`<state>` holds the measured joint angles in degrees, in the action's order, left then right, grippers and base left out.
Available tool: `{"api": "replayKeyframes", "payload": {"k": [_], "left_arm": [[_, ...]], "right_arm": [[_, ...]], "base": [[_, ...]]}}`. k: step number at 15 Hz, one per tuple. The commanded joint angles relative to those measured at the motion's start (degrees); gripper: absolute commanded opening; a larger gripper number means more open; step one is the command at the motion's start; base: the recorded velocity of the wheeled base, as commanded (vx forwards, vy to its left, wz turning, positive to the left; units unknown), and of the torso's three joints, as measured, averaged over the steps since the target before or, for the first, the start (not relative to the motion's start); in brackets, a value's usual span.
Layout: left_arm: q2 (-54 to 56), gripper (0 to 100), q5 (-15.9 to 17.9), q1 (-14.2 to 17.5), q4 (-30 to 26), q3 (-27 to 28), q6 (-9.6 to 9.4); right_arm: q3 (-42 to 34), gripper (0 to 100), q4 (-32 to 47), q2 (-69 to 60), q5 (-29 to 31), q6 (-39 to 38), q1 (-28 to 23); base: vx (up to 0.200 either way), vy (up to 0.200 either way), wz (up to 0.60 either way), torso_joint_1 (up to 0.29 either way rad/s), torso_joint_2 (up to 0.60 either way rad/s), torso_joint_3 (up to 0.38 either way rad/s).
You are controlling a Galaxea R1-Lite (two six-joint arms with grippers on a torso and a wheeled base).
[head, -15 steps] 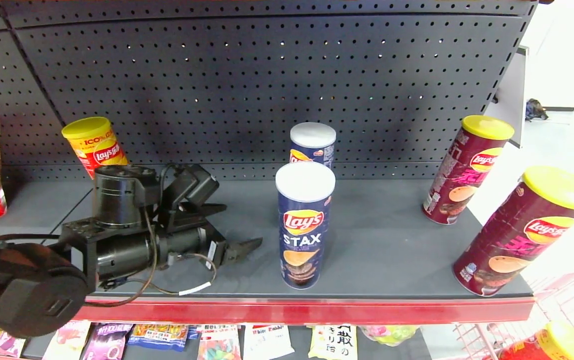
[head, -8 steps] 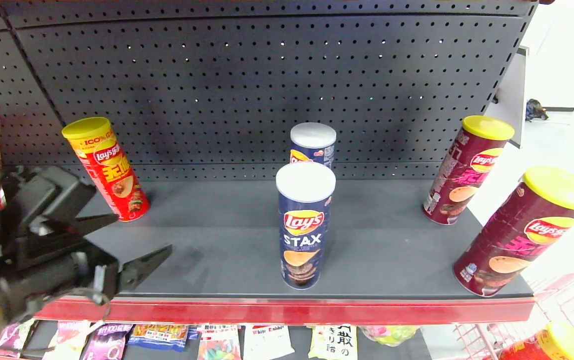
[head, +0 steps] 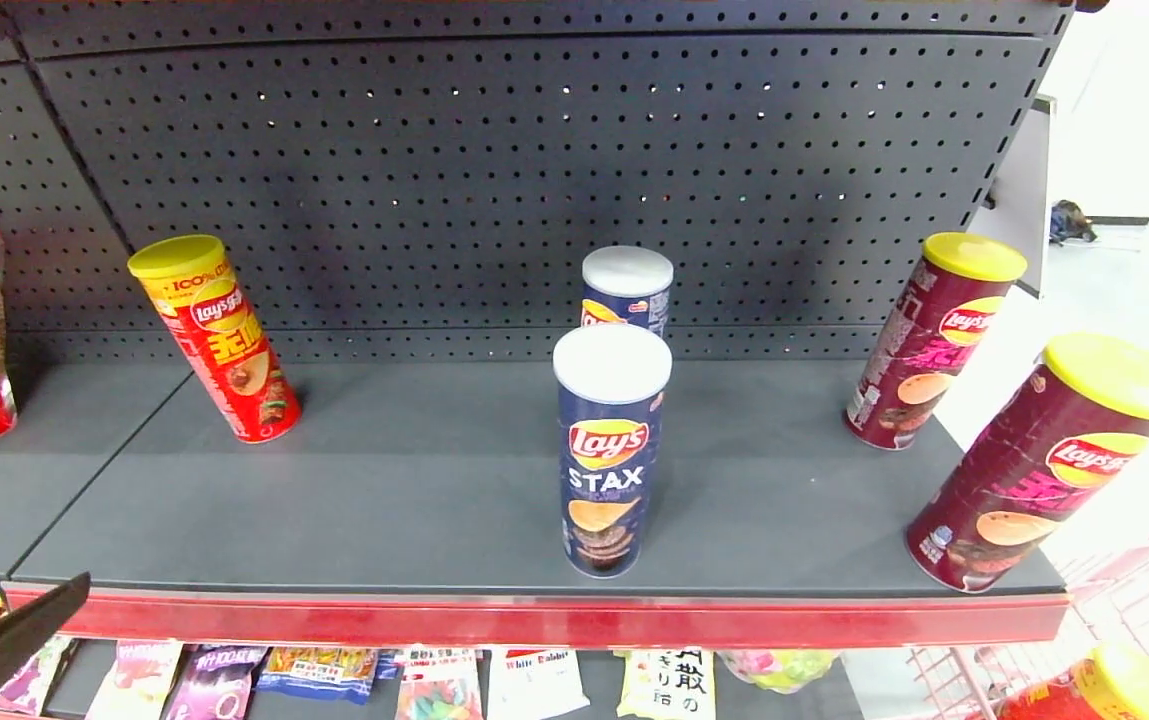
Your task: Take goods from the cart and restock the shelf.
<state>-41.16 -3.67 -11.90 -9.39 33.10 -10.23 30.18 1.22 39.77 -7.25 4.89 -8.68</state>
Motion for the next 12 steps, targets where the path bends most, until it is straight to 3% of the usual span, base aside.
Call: {"api": "replayKeyframes", "payload": {"k": [1,9,12], "left_arm": [[1.52,100,-0.02,0.21,-0.11,-0.05,0.21],[3.54,100,0.07,0.12,-0.02,-2.51,-0.06],[5.12,100,0.07,0.12,-0.11,-3.65,-0.06]], "right_arm": [[-1.27,100,0.10,-1.27,0.05,0.74,-0.11],[-2.32,100,0.01,-1.45,0.05,2.49,-1.34],[-2.32,100,0.01,-1.36,0.05,2.93,-1.25]], "base": [[0.000,0.000,0.00,0.000,0.00,0.000],[-0.200,0.000,0.00,0.001,0.00,0.004],[0.000,0.000,0.00,0.000,0.00,0.000]]}}
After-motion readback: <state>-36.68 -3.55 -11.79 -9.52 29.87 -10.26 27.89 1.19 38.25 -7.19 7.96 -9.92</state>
